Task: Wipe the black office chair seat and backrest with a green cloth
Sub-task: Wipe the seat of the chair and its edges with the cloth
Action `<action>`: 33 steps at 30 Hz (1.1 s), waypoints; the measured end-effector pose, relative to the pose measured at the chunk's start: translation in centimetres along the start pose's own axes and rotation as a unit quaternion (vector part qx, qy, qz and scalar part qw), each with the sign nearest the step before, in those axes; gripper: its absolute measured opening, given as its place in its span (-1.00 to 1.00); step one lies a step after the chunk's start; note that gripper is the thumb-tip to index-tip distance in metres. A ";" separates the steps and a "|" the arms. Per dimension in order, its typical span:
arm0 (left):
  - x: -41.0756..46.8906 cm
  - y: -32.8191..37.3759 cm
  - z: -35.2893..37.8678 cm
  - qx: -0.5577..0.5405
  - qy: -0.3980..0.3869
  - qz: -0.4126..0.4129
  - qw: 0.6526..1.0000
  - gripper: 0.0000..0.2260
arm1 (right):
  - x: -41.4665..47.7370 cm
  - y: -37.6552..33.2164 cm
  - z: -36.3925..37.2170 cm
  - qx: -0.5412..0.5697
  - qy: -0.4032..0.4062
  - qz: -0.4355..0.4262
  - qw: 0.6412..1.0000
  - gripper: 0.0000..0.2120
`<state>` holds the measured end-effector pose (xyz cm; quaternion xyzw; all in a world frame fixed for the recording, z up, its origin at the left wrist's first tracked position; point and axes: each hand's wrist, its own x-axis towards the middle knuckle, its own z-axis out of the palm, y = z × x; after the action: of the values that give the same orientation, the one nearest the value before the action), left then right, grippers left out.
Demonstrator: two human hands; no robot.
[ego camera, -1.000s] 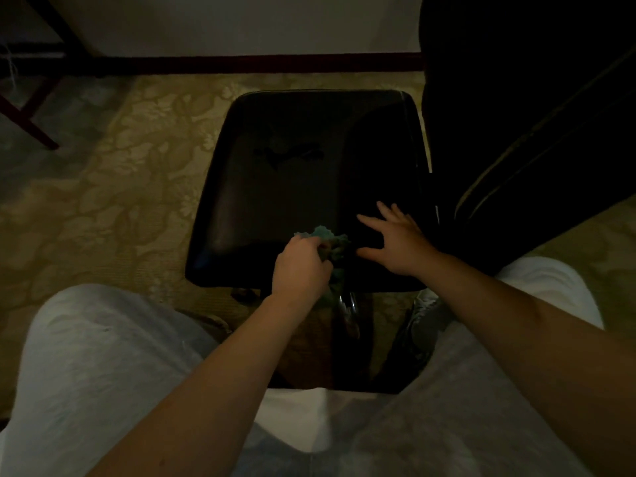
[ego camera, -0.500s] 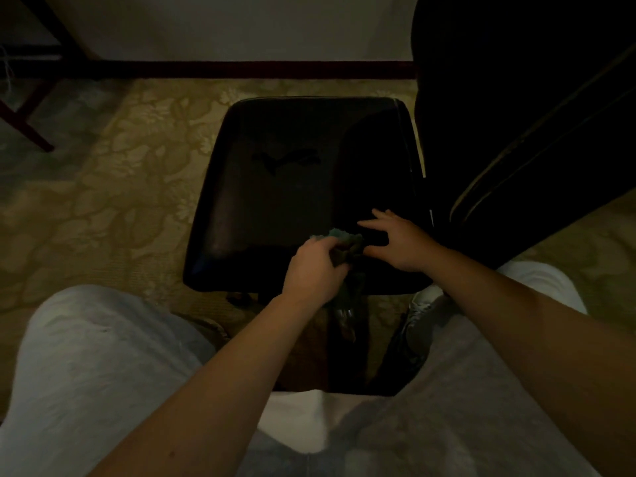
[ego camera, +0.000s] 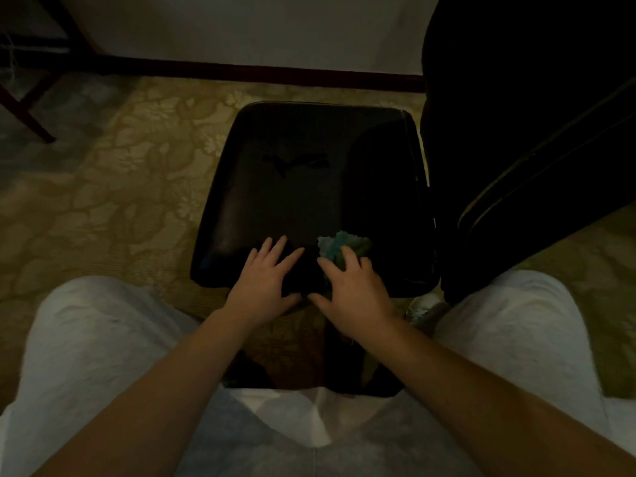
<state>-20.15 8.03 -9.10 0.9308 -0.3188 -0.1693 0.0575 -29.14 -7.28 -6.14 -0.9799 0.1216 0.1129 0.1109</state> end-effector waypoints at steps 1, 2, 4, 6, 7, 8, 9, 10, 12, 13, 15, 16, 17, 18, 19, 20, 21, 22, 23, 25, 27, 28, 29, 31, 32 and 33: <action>0.1 0.0 0.2 0.006 0.006 -0.001 1.000 -0.25 | 0.1 -0.4 0.4 -0.022 -0.003 0.011 1.000 -0.43; 0.2 -0.1 0.3 0.007 0.012 -0.006 1.000 -0.23 | 0.3 -0.6 0.6 -0.039 0.002 0.018 0.999 -0.48; 0.3 -0.3 0.4 0.013 0.020 -0.013 1.000 -0.22 | 0.8 -0.7 1.1 -0.075 0.014 0.024 0.997 -0.52; 0.2 -0.3 0.6 0.027 0.026 -0.019 0.999 -0.24 | 0.8 -0.6 1.5 -0.103 0.017 0.027 0.994 -0.50; 0.2 -0.3 0.8 0.027 0.029 -0.024 0.999 -0.26 | 0.8 -0.5 1.6 -0.099 0.013 0.028 0.995 -0.49; 0.2 -0.2 0.9 0.023 0.031 -0.030 0.999 -0.29 | 0.8 -0.4 1.8 -0.084 0.004 0.029 0.996 -0.47; 0.2 -0.1 1.0 0.018 0.031 -0.035 0.999 -0.31 | 0.8 -0.3 1.9 -0.064 -0.005 0.032 0.997 -0.46; 0.3 0.0 1.0 0.014 0.031 -0.039 0.999 -0.33 | 0.8 -0.2 2.0 -0.046 -0.014 0.035 0.998 -0.45; 0.6 0.1 0.9 0.014 0.031 -0.045 0.998 -0.35 | 0.8 -0.2 2.0 -0.027 -0.017 0.036 0.999 -0.41; 0.6 0.2 0.9 0.017 0.029 -0.047 0.998 -0.36 | 0.9 -0.5 2.0 -0.026 -0.013 0.028 0.999 -0.38; 0.7 0.3 0.8 0.024 0.025 -0.050 0.998 -0.36 | 1.2 -0.9 2.1 -0.042 -0.008 -0.004 0.999 -0.32; 0.7 0.3 0.7 0.026 0.024 -0.050 0.998 -0.36 | 1.4 -1.1 2.2 -0.051 -0.005 -0.021 0.998 -0.30; 0.8 0.3 0.7 0.028 0.024 -0.050 0.998 -0.36 | 1.6 -1.1 2.1 -0.059 -0.001 -0.039 0.998 -0.28; 0.8 0.3 0.6 0.029 0.024 -0.050 0.998 -0.37 | 1.7 -0.8 2.1 -0.069 0.005 -0.057 0.996 -0.27; 0.8 0.3 0.5 0.028 0.023 -0.049 0.998 -0.37 | 1.8 -0.4 1.9 -0.081 0.023 -0.070 0.994 -0.26; 0.8 0.2 0.4 0.025 0.021 -0.050 0.998 -0.37 | 1.8 0.0 1.7 -0.093 0.061 -0.073 0.991 -0.26; 0.8 0.3 0.4 0.023 0.020 -0.050 0.998 -0.37 | 1.6 0.3 1.6 -0.093 0.111 -0.061 0.988 -0.25; 0.8 0.3 0.5 0.023 0.020 -0.051 0.998 -0.37 | 1.4 0.5 1.4 -0.071 0.156 -0.037 0.985 -0.25; 0.7 0.4 0.6 0.024 0.023 -0.052 0.998 -0.38 | 1.3 0.5 1.3 -0.035 0.174 -0.010 0.984 -0.26; 0.5 0.7 0.7 0.025 0.035 -0.052 0.998 -0.39 | 1.4 0.0 1.3 0.019 0.130 0.050 0.990 -0.31; 0.3 1.0 0.8 0.019 0.041 -0.054 0.998 -0.39 | 1.6 -1.0 1.9 -0.007 0.066 0.087 0.994 -0.37; 0.3 1.1 0.7 0.017 0.042 -0.054 0.998 -0.39 | 1.7 -1.4 2.3 -0.020 0.057 0.091 0.994 -0.39; 0.3 1.2 0.7 0.017 0.042 -0.054 0.998 -0.39 | 1.6 -1.6 2.6 -0.028 0.059 0.090 0.994 -0.41; 0.3 1.3 0.8 0.018 0.042 -0.054 0.997 -0.39 | 1.2 -1.4 3.0 -0.032 0.064 0.073 0.995 -0.44; 0.3 1.2 0.8 0.018 0.042 -0.054 0.998 -0.39 | 1.1 -1.0 3.1 -0.031 0.062 0.060 0.996 -0.44; 0.3 1.1 0.8 0.017 0.043 -0.053 0.998 -0.38 | 0.9 -0.4 3.0 -0.030 0.060 0.044 0.997 -0.44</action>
<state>-20.82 6.98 -9.74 0.9537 -0.2688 -0.1270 0.0465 -28.73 -6.36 -9.12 -0.9815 0.1679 0.0619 0.0684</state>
